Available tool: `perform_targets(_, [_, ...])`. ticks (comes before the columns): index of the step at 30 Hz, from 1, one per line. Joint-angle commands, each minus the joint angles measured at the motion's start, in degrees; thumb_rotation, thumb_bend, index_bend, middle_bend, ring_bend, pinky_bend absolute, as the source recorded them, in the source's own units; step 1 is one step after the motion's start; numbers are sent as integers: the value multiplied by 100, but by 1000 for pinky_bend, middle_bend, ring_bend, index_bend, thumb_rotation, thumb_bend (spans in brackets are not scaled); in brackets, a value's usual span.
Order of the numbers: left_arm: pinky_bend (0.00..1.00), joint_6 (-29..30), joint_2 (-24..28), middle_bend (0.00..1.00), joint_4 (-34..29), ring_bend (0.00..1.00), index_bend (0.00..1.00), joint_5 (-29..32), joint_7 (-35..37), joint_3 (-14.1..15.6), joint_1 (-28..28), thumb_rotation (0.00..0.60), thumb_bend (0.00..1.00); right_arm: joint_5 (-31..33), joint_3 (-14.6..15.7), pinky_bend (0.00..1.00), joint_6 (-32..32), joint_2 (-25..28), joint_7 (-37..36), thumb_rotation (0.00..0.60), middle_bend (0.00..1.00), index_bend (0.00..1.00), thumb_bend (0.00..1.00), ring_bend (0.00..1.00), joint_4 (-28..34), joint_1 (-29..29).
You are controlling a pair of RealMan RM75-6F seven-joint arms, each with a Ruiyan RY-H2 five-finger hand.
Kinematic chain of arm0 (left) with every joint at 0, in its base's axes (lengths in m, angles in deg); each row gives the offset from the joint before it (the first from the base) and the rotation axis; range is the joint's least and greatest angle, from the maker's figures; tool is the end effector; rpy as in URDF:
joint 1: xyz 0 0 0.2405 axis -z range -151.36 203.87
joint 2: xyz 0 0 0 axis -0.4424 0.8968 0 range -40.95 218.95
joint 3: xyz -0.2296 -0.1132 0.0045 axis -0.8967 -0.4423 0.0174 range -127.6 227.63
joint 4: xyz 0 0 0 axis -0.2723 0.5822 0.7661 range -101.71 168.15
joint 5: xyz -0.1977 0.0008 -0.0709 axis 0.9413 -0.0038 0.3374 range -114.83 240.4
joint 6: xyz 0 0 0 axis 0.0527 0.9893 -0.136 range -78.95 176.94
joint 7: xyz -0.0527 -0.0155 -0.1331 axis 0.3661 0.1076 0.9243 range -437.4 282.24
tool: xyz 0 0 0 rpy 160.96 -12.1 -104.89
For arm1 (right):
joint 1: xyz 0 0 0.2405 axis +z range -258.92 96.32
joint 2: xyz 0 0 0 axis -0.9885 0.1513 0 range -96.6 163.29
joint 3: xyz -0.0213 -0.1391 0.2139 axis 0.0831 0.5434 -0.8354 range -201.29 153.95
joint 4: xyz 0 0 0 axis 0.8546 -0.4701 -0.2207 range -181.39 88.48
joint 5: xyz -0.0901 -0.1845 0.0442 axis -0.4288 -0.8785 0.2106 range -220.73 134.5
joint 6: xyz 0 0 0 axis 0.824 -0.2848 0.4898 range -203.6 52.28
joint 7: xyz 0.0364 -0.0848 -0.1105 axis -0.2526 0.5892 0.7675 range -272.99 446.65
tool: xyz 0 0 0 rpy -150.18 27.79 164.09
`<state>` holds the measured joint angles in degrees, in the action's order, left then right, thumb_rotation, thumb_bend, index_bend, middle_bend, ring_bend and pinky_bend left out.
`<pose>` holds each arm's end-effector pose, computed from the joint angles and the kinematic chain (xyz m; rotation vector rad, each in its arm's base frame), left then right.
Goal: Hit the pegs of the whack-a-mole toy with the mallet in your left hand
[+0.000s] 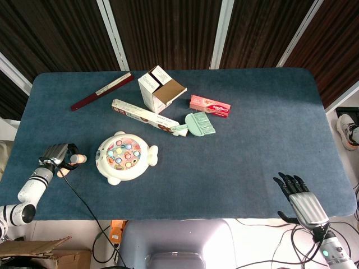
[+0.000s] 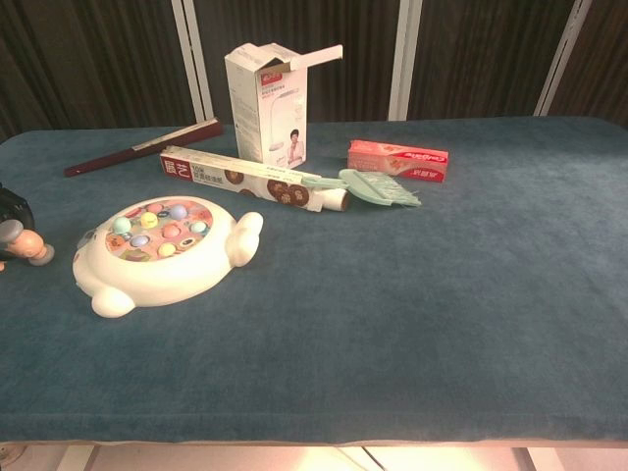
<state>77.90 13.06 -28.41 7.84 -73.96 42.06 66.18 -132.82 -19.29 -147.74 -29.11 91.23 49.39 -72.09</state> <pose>-0.3242 0.3948 0.0918 -1.5317 -1.3115 -0.4967 -0.3032 -0.1679 0.1142 1.7060 -1.0338 0.7172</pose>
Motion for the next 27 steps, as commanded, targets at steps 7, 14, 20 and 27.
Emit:
perform_targets(7, [516,22,-4,413,2,318,454,-99,56,7,3,600,278,2,1,0,-12,4,0,600,0,0,180,0,3,-9])
perform_targets(14, [516,84,-38,413,23,317,454,-158,118,-12,-9,600,263,3,-4,0,-18,11,-15,600,0,0,180,0,-1,-10])
perform_targets(20, [506,48,-6,413,-27,312,451,-262,257,-31,-21,600,230,-3,-1,0,-29,15,-24,600,0,0,180,0,-5,-16])
perform_targets(27, [453,45,6,397,-28,297,434,-474,506,-65,-54,600,143,-2,2,0,-31,22,-14,600,0,0,180,0,8,-22])
